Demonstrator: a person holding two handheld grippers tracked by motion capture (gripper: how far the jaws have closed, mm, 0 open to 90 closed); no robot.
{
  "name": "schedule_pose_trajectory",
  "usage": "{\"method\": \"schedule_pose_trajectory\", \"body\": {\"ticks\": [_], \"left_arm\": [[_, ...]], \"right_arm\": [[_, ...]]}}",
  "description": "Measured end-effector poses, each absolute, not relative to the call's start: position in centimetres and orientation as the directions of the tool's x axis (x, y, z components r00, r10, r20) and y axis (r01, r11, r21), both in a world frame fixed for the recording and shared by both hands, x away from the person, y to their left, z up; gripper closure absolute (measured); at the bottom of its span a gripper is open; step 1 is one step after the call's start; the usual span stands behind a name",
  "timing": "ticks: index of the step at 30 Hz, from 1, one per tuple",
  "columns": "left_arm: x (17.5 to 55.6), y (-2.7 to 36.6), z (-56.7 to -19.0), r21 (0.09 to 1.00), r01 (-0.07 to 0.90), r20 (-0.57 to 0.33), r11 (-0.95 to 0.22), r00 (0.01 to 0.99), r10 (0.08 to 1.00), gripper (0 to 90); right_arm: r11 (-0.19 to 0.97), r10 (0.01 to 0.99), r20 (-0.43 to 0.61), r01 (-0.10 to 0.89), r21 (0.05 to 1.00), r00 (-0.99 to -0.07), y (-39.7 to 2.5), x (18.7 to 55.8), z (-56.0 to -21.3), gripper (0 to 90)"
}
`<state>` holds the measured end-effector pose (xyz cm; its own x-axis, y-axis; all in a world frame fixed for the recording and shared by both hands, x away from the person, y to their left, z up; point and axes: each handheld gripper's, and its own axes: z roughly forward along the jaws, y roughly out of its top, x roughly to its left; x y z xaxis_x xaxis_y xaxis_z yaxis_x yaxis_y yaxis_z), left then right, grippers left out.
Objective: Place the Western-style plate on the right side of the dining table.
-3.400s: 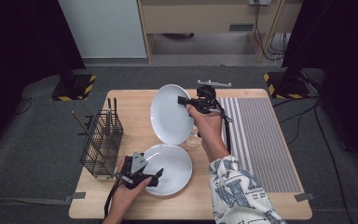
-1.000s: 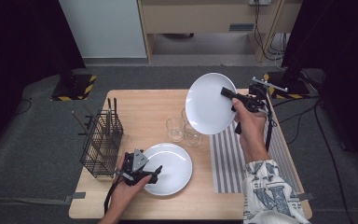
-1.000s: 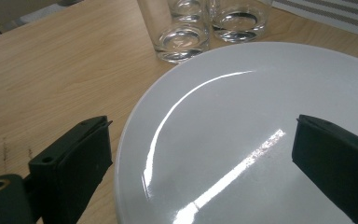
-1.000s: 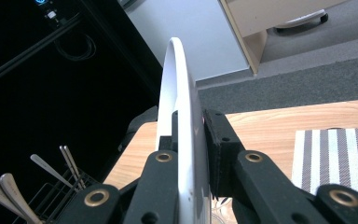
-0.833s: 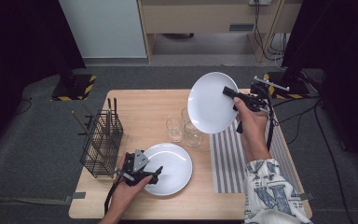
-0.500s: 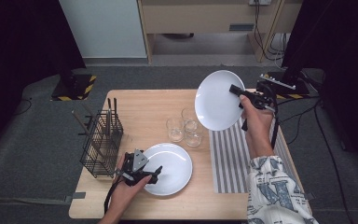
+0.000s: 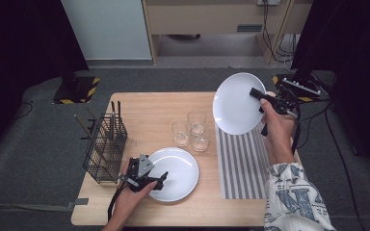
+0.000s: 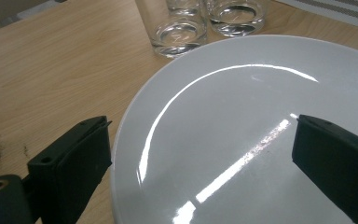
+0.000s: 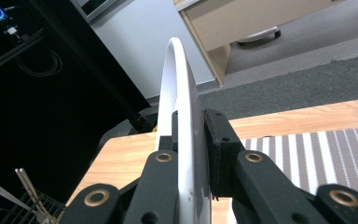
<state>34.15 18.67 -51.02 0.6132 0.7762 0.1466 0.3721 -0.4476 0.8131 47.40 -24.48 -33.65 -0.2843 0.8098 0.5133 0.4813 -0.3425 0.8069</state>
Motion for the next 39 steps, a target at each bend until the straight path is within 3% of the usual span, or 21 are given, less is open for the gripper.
{"method": "schedule_pose_trajectory", "body": {"ticks": [19, 39], "left_arm": [[34.2, 18.3, -51.3, 0.799, 0.366, 0.166, -0.478, 0.628, 0.76, 4.1], [34.0, 18.0, -51.2, 0.79, 0.339, 0.219, -0.511, 0.622, 0.752, 4.1]], "right_arm": [[-0.356, 0.841, 0.505, 0.505, 0.786, -0.193, -27.9, 47.1, -38.0, 83.3], [-0.357, 0.844, 0.516, 0.564, 0.744, -0.147, -28.5, 46.9, -43.1, 83.2]]}}
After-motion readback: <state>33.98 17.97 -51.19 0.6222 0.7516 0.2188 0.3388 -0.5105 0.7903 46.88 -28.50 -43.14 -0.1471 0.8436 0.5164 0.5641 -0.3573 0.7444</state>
